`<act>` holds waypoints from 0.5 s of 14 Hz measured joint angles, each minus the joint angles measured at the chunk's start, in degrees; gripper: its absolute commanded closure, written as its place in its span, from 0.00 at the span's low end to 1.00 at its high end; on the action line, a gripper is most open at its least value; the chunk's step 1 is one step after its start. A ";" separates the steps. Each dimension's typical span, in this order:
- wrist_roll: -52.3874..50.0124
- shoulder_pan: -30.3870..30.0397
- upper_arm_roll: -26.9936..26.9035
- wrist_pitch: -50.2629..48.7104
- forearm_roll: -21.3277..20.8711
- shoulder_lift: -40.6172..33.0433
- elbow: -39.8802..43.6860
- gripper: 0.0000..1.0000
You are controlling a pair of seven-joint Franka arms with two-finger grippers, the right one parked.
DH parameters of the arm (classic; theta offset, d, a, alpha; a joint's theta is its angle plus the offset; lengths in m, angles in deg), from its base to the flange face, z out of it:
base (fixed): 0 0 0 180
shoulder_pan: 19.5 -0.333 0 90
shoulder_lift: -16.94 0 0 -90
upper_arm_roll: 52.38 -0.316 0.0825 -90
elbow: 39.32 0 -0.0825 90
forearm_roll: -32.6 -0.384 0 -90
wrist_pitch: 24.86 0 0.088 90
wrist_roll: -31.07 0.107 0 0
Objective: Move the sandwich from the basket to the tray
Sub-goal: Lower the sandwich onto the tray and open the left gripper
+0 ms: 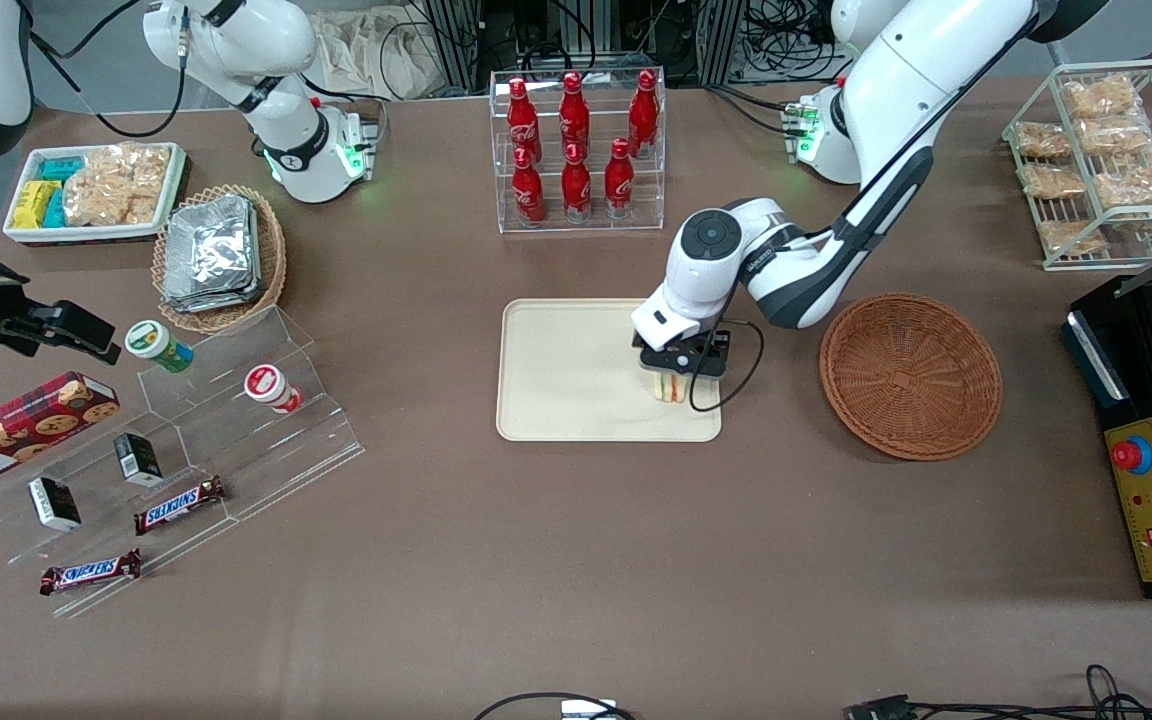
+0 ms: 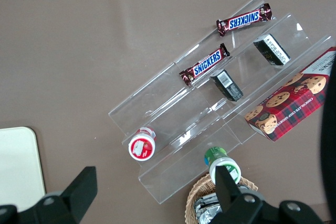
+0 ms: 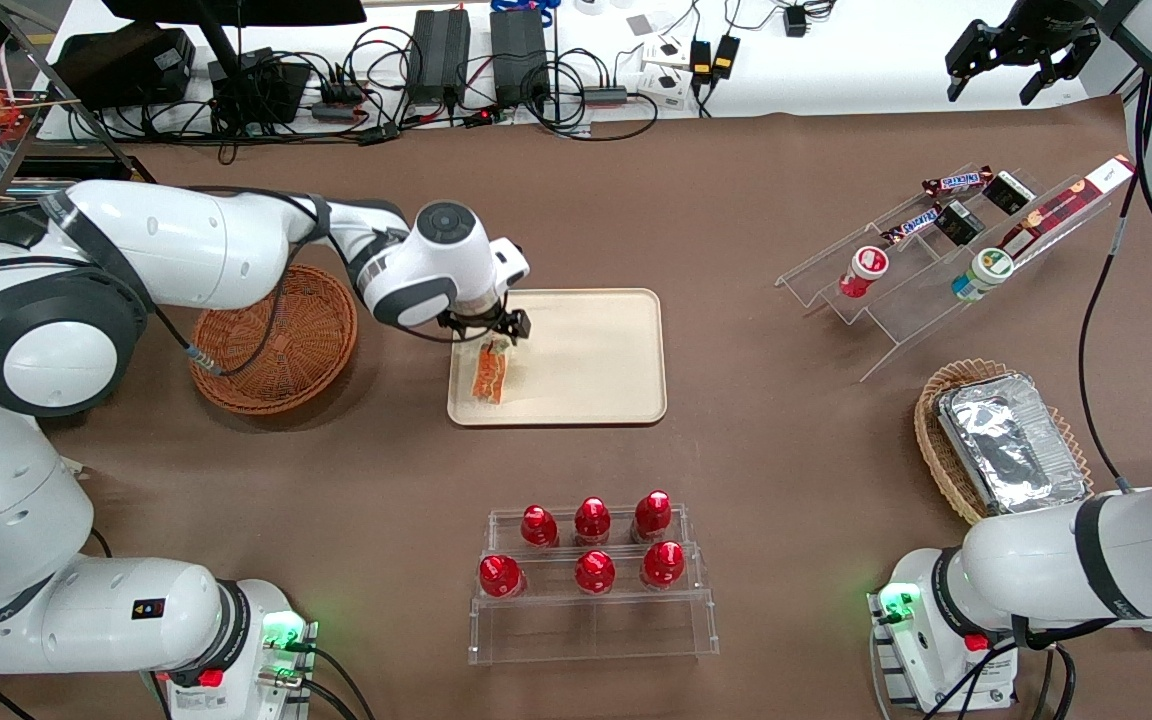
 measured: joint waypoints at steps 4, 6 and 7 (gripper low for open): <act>-0.08 -1.73 -0.01 -6.65 3.24 -0.86 6.22 0.00; -0.08 -3.36 -0.01 -9.40 4.43 -1.75 8.55 0.00; -0.08 -4.44 0.00 -10.07 5.22 -2.30 9.37 0.00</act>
